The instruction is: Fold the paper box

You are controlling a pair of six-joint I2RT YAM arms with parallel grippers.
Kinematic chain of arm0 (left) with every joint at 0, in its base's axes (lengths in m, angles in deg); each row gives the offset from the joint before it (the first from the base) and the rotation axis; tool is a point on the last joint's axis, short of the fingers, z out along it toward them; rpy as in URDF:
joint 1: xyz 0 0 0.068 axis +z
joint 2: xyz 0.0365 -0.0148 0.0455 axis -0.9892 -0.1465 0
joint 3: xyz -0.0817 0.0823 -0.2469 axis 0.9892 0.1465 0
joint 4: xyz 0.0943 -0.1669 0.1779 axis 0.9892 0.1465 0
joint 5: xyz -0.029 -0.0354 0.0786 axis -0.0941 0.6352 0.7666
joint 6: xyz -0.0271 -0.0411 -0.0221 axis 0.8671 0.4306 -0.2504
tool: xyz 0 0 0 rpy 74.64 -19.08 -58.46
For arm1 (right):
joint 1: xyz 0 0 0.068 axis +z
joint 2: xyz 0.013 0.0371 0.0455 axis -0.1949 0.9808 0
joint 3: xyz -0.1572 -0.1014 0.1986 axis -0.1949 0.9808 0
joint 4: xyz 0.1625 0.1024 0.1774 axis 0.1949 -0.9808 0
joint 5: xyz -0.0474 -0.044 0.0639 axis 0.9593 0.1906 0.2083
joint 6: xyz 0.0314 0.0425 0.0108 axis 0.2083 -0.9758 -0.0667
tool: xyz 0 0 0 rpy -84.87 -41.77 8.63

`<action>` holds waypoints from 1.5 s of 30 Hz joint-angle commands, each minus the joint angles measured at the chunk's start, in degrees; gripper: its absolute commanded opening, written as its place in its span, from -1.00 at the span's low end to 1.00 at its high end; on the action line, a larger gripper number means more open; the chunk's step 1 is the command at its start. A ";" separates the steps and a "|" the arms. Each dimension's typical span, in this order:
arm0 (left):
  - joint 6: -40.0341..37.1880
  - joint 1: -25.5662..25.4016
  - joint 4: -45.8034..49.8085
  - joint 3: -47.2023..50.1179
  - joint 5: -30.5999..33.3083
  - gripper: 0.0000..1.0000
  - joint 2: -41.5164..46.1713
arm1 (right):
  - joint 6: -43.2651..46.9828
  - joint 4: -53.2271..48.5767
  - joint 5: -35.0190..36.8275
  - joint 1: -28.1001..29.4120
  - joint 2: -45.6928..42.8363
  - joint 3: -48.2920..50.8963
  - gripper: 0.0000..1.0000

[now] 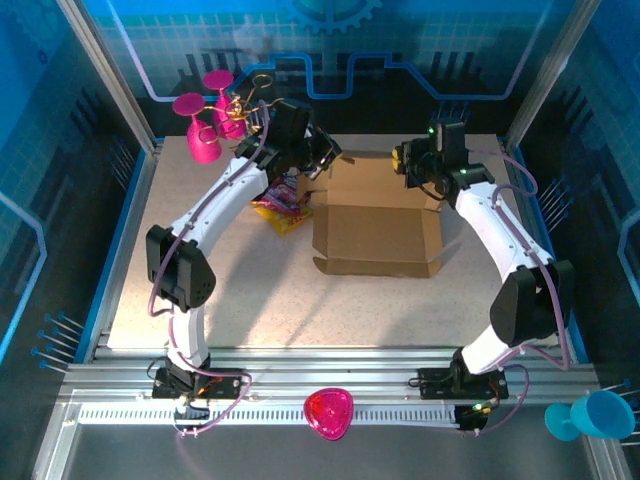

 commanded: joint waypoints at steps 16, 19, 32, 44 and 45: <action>2.85 0.47 -3.32 4.31 -2.38 -1.00 2.04 | -1.80 27.67 -0.81 2.01 -5.48 17.47 -0.22; 3.16 0.56 -3.23 4.66 -2.16 -1.00 2.16 | -2.38 30.12 0.94 2.74 -6.22 20.04 -0.21; 5.50 0.64 -5.25 6.99 -2.29 -1.00 3.27 | -4.38 54.51 13.93 4.73 -1.44 27.37 -0.37; 5.44 0.99 -4.85 6.34 -2.94 -1.00 3.00 | -4.79 55.96 13.97 4.21 2.90 25.87 -0.53; 5.49 1.07 -4.90 6.33 -3.02 -1.00 2.93 | -4.73 55.81 13.85 4.18 3.29 25.51 -0.56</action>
